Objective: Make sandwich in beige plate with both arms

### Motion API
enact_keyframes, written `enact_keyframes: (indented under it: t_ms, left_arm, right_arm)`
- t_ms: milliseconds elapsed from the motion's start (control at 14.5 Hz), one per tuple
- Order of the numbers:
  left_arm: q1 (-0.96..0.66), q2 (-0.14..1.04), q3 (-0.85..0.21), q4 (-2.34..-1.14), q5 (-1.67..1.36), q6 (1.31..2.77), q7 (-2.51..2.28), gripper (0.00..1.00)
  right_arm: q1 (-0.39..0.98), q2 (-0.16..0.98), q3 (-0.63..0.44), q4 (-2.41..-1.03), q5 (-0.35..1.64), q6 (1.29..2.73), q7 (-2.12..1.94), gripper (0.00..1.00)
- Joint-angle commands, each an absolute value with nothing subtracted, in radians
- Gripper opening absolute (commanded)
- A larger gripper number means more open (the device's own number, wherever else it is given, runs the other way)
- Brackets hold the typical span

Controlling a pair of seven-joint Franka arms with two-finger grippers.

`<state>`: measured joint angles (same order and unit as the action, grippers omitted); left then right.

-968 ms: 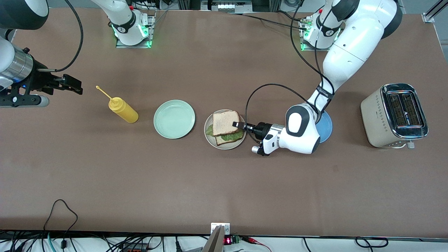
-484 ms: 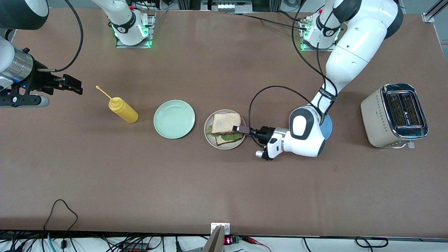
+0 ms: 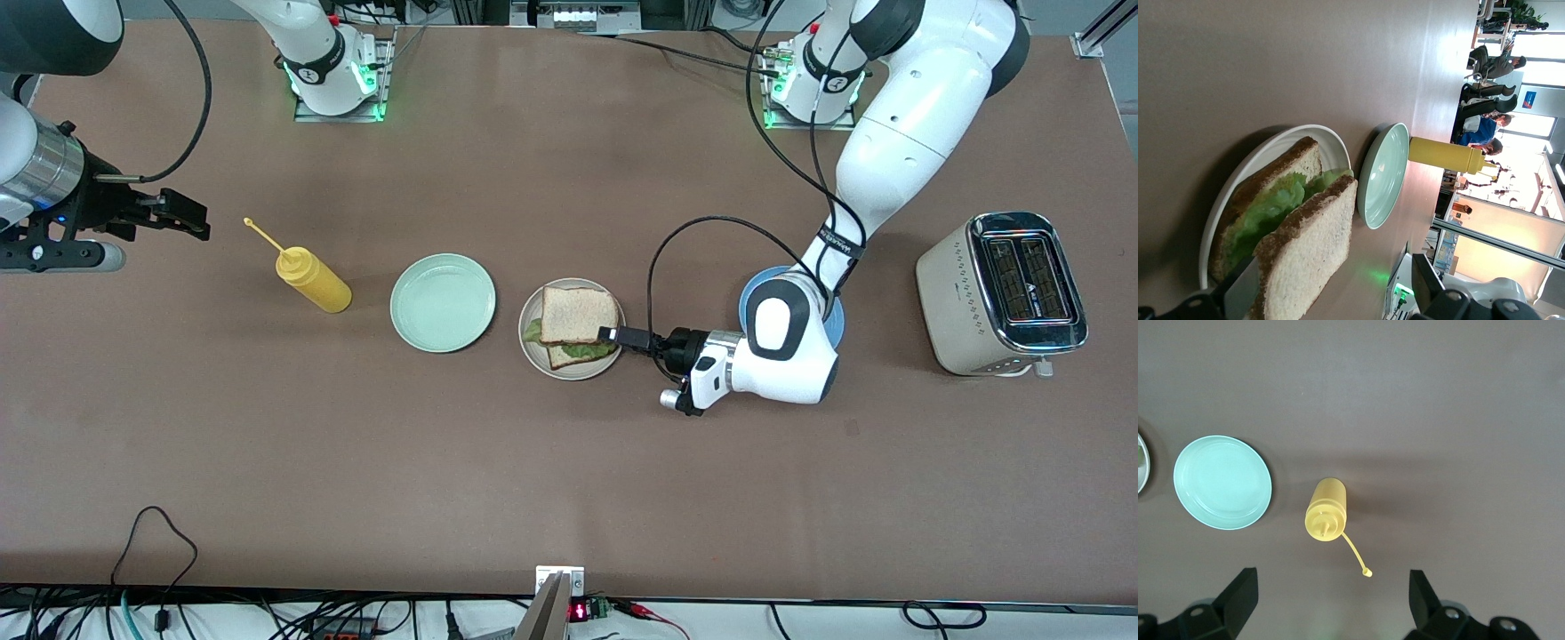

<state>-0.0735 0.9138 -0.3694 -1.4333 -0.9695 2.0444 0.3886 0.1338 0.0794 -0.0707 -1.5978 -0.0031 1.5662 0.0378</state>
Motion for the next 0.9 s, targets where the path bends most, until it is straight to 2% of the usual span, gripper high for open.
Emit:
enact_keyframes:
  t_ms: [0,415,830]
  left_arm:
    - [-0.045,0.890,-0.350,-1.431,-0.906,2.025,0.413,1.00]
    - [0.096,0.856,-0.357,-1.431,-0.692,1.856,0.411,1.00]
    - [0.149,0.787,-0.342,-1.442,-0.548,1.772,0.399,1.00]
  right_arm:
    - [0.138,0.083,-0.077,-1.580,0.011,1.560,0.046,1.00]
    - [0.140,0.083,-0.077,-1.580,0.009,1.560,0.046,1.00]
    - [0.140,0.083,-0.077,-1.580,0.009,1.559,0.046,1.00]
